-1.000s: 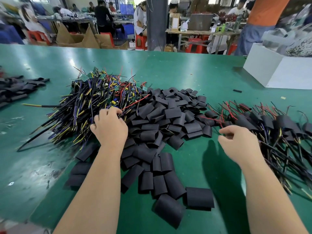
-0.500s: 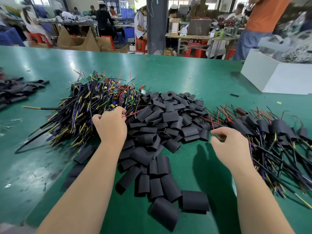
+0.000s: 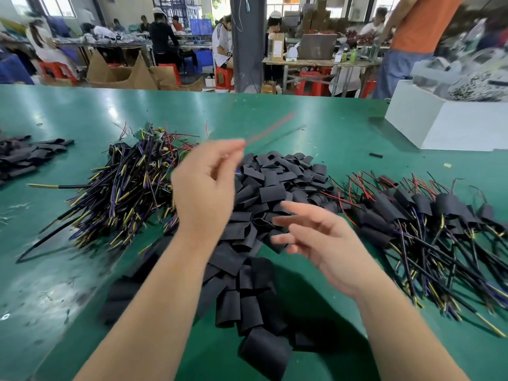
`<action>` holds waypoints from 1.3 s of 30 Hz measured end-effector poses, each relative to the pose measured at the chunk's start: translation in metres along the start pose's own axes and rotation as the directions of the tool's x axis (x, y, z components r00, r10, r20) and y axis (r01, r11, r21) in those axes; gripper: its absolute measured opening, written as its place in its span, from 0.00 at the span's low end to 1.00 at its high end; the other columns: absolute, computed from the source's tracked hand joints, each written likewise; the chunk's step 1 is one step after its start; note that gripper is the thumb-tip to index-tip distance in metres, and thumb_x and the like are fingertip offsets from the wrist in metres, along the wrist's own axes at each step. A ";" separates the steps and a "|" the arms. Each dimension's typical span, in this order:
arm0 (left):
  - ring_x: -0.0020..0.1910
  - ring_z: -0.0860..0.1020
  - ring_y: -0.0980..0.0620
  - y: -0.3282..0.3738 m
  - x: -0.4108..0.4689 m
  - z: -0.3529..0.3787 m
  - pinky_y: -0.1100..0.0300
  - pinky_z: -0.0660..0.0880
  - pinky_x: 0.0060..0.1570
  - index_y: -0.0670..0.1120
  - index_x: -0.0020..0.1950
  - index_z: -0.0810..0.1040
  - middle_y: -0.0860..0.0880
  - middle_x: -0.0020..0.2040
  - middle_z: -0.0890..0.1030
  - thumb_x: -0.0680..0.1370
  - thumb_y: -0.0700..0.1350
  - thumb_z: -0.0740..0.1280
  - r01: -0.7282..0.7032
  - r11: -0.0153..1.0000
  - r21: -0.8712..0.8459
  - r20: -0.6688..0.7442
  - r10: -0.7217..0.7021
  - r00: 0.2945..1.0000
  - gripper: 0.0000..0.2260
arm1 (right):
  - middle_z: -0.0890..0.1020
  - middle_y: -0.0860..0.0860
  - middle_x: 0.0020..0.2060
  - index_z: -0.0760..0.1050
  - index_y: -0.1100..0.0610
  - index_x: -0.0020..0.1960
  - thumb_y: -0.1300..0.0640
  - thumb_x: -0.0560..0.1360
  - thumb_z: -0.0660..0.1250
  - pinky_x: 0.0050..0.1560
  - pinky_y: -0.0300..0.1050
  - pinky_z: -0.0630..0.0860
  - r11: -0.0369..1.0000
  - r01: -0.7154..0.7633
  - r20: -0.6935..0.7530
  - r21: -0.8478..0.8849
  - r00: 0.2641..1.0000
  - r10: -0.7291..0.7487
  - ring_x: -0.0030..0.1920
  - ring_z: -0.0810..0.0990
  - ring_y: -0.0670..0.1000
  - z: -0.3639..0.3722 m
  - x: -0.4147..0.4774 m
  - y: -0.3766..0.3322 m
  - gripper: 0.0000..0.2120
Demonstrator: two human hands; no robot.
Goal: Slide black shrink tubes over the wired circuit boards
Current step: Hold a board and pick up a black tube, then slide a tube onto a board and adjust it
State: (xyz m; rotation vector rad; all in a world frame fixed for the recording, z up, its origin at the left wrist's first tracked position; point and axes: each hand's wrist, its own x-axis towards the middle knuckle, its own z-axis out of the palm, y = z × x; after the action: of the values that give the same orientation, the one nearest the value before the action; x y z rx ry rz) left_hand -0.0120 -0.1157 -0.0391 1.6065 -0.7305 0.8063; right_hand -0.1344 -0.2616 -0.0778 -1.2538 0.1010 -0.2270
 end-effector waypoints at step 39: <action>0.32 0.75 0.49 -0.029 -0.007 0.006 0.60 0.71 0.29 0.37 0.51 0.77 0.43 0.39 0.81 0.74 0.50 0.72 0.546 0.747 0.379 0.567 -0.654 0.501 0.17 | 0.83 0.54 0.48 0.78 0.56 0.56 0.76 0.73 0.63 0.44 0.39 0.79 0.982 -0.090 0.079 0.168 0.994 0.078 0.48 0.83 0.51 0.021 0.019 0.038 0.19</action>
State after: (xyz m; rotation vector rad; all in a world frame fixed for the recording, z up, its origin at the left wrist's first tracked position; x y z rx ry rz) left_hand 0.0082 -0.1162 -0.0615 2.1386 -0.5143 -0.3027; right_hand -0.1078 -0.2350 -0.1059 -1.0822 0.0704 -0.1145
